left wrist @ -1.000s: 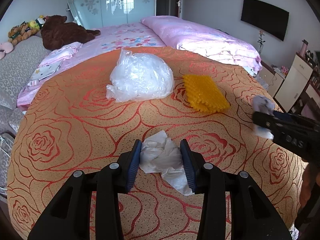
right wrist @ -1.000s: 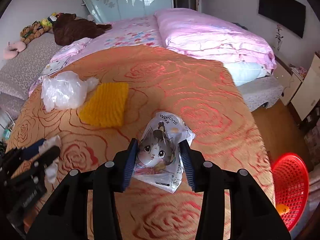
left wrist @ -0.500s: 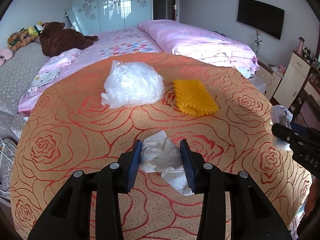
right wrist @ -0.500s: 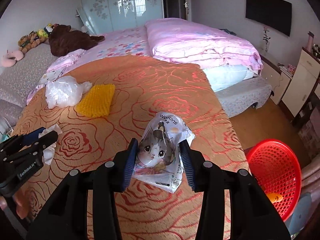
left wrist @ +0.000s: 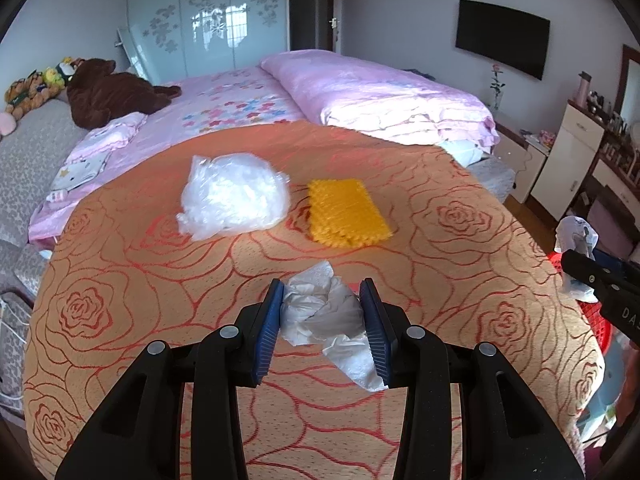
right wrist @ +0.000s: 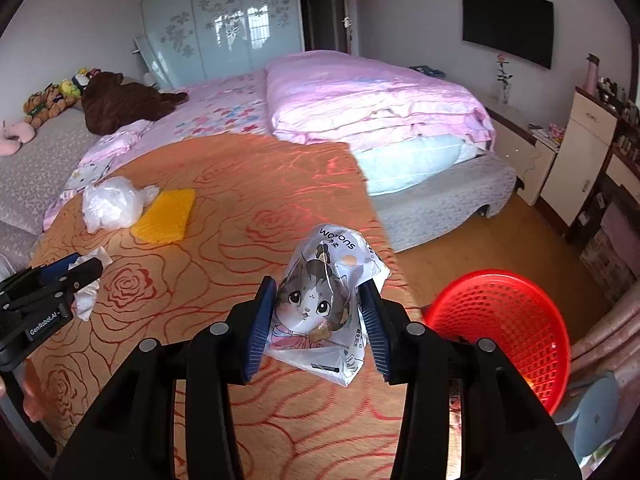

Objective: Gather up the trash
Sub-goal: 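Carry the tissue and cat-print bag over the red wastebasket and open the left tool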

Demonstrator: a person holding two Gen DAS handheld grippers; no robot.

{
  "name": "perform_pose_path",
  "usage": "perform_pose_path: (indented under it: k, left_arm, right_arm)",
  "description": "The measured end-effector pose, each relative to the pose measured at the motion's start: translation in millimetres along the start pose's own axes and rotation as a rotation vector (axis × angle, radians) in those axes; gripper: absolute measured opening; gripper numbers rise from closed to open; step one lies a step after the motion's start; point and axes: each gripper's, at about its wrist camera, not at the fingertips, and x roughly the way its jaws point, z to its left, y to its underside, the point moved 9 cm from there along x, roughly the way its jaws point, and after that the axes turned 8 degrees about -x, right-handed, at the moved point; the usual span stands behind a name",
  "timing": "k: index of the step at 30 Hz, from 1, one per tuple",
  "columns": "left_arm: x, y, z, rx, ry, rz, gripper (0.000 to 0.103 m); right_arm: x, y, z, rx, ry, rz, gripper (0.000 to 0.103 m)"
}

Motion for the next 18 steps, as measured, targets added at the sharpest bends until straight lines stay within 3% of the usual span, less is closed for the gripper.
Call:
perform_pose_path:
  k: [18]
  left_arm:
    - [-6.3,-4.9,-72.7,0.092,0.113,0.009,0.038]
  right_arm:
    - [-26.3,10.8,-72.9,0.054,0.115,-0.016,0.042]
